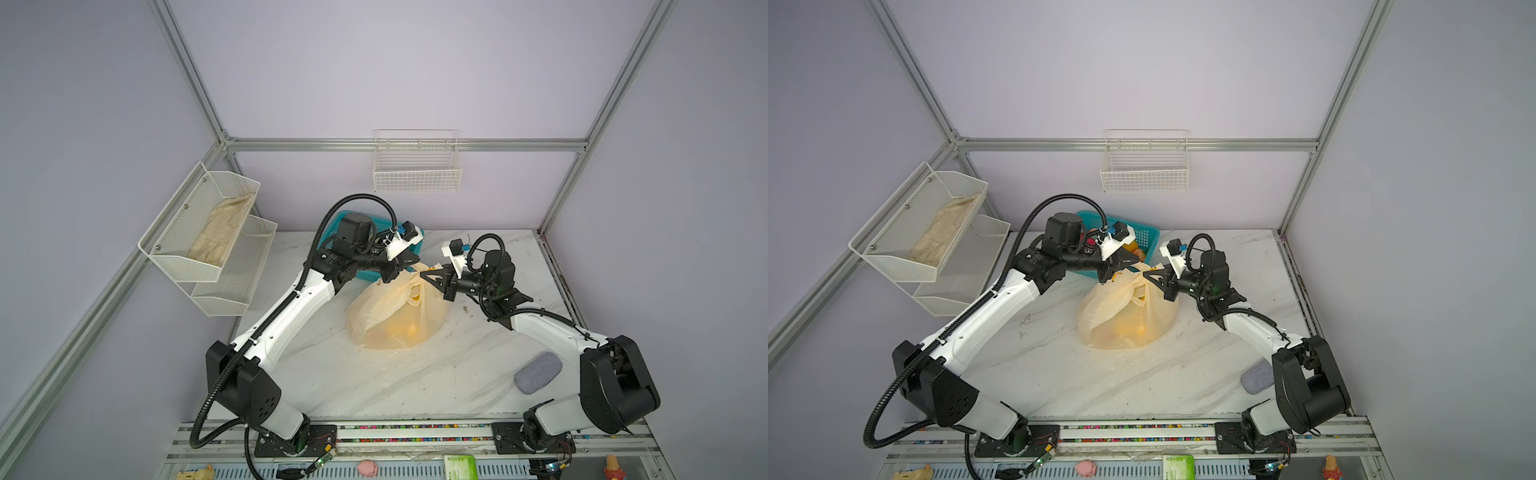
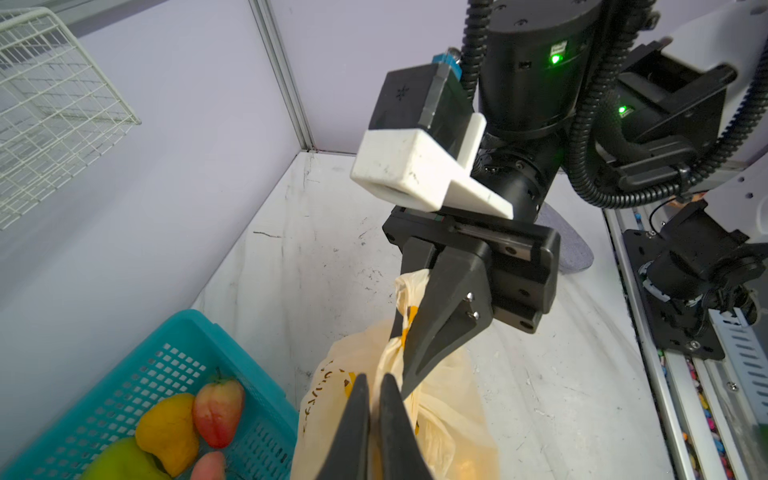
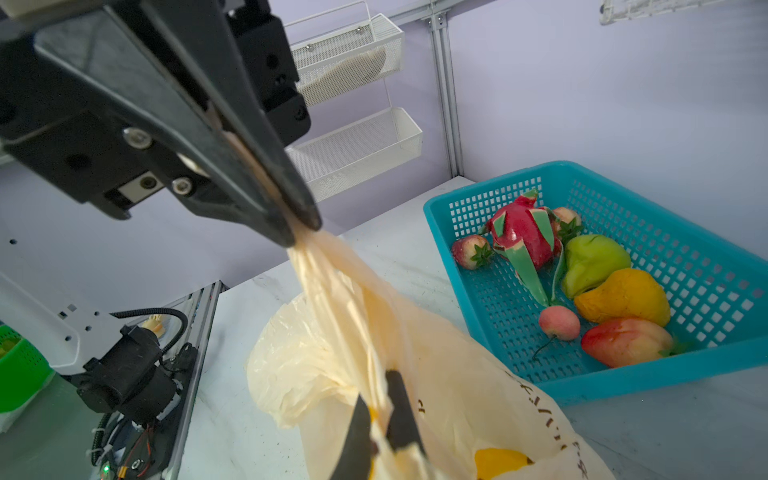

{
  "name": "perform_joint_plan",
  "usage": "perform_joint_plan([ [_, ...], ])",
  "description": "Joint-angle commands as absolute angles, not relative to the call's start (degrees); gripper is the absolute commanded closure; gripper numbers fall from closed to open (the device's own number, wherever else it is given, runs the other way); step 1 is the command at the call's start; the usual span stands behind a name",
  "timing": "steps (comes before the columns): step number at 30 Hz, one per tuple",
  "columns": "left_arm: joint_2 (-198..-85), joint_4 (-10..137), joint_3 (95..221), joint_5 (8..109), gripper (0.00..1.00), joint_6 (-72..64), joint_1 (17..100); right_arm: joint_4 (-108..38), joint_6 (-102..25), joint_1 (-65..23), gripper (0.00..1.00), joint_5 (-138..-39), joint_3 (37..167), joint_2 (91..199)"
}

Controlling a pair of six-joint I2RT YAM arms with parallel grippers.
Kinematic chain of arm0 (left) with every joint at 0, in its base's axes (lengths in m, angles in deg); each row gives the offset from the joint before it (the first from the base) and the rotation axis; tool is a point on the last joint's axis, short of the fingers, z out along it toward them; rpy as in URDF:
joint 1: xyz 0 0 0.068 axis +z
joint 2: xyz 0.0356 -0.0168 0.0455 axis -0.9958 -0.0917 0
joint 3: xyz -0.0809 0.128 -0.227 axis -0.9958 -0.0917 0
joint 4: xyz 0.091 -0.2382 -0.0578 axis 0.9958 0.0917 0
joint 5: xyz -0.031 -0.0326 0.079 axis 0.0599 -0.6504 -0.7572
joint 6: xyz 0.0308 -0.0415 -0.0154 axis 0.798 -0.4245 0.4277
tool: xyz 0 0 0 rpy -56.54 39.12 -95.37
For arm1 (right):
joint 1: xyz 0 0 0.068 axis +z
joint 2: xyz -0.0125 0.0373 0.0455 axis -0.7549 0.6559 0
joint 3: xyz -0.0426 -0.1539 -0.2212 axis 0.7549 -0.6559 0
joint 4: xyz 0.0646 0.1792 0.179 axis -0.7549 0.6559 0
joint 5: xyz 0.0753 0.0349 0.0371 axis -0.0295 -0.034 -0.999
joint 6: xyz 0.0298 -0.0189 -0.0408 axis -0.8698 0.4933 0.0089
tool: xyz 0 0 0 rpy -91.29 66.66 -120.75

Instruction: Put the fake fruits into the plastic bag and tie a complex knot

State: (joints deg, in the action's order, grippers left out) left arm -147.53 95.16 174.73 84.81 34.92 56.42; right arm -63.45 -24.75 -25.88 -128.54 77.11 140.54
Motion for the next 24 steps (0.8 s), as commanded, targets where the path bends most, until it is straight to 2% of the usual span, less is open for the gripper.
perform_joint_plan([
  [1,-143.1,88.2,170.6,83.3,1.0,30.0,55.5,-60.9,-32.1,-26.2,1.0,-121.1,80.1,141.6],
  [3,-140.9,82.1,164.8,82.3,1.0,27.7,54.5,-62.5,-38.7,-26.2,0.97,-118.5,80.1,142.6],
  [7,-136.0,67.6,151.9,73.9,1.0,21.0,52.1,-70.2,-48.5,-25.8,0.91,-118.1,77.6,143.4],
  [13,-135.6,54.8,142.4,69.4,1.0,14.8,49.8,-70.5,-47.2,-25.3,0.88,-118.5,77.4,143.5],
  [24,-138.0,49.5,139.0,68.7,1.0,12.7,49.7,-65.7,-40.6,-25.3,0.76,-120.5,78.1,143.2],
])
